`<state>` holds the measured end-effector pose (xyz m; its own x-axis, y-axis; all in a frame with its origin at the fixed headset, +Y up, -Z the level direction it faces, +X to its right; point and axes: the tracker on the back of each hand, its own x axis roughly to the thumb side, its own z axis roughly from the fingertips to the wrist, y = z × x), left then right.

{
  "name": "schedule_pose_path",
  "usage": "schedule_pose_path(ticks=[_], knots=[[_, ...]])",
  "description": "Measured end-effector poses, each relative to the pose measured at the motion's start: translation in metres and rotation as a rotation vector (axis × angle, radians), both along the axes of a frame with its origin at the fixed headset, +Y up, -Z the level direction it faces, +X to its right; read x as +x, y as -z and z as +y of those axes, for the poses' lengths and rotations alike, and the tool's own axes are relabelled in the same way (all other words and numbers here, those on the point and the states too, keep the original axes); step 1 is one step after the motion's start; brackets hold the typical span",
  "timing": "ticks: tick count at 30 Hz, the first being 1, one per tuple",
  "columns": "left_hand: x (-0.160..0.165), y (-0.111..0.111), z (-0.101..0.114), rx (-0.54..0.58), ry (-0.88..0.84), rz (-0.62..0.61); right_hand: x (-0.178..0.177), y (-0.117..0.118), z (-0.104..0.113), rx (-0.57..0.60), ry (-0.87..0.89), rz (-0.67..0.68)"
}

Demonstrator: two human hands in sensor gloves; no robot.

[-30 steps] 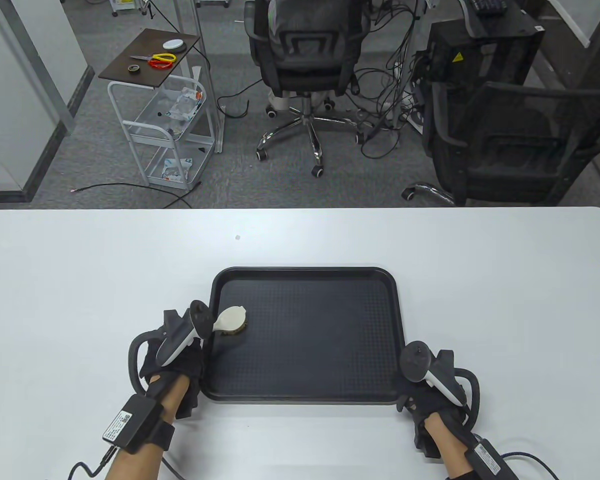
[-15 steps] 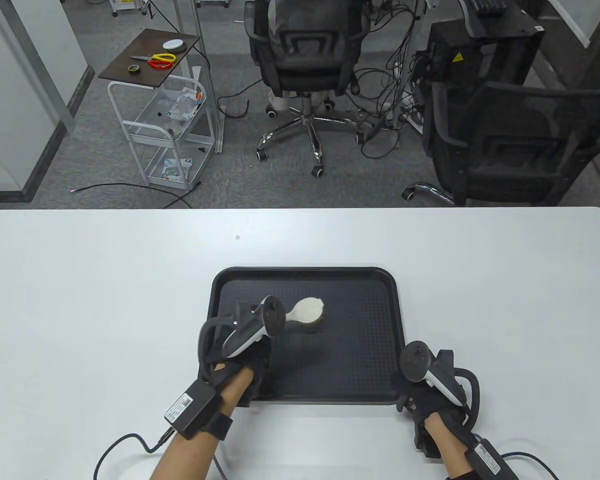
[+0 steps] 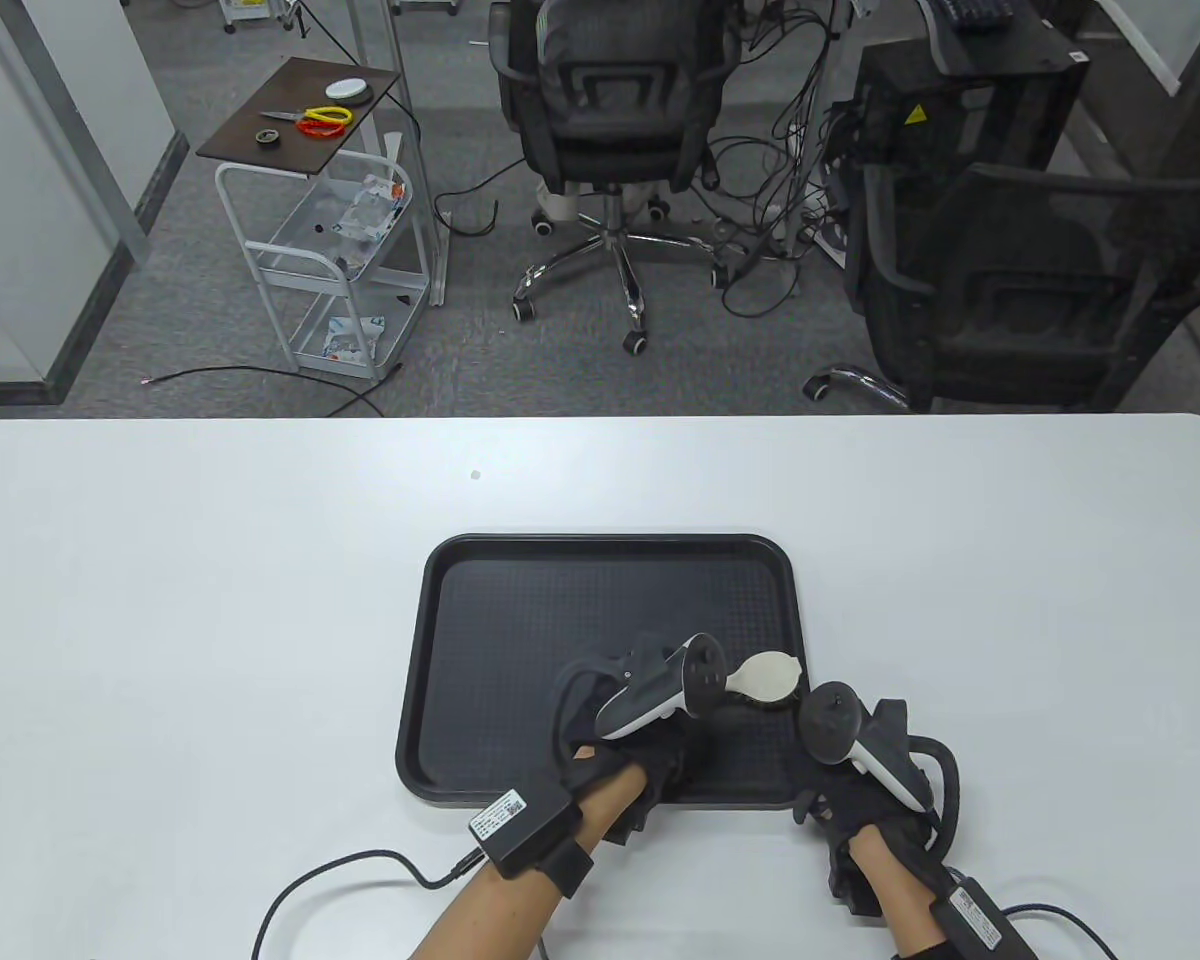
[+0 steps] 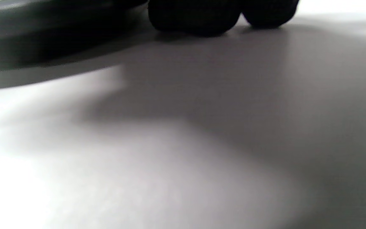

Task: Scrub the tray with pot brush

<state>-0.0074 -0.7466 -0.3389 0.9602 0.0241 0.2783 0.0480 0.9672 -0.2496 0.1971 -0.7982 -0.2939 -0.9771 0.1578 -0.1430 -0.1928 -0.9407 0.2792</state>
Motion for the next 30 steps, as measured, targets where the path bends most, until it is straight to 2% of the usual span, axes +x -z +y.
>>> schedule_pose_path(ticks=[6, 10, 16, 21, 26, 30], knots=[[-0.041, -0.003, 0.0, -0.008, 0.008, 0.071, 0.0, 0.0, 0.0, 0.0, 0.001, 0.0], [-0.091, -0.004, 0.001, -0.02, 0.012, 0.154, 0.0, 0.0, 0.0, 0.0, 0.001, 0.0], [-0.184, -0.011, 0.005, -0.045, 0.016, 0.31, 0.0, 0.0, 0.0, 0.001, 0.002, -0.001], [-0.241, -0.019, 0.012, -0.042, 0.048, 0.422, 0.0, 0.0, 0.0, 0.001, 0.002, -0.002], [-0.262, -0.022, 0.021, -0.004, 0.108, 0.459, 0.0, 0.0, 0.0, 0.002, 0.002, -0.002], [-0.248, -0.022, 0.035, 0.056, 0.066, 0.412, 0.0, 0.0, 0.0, 0.003, 0.001, -0.002]])
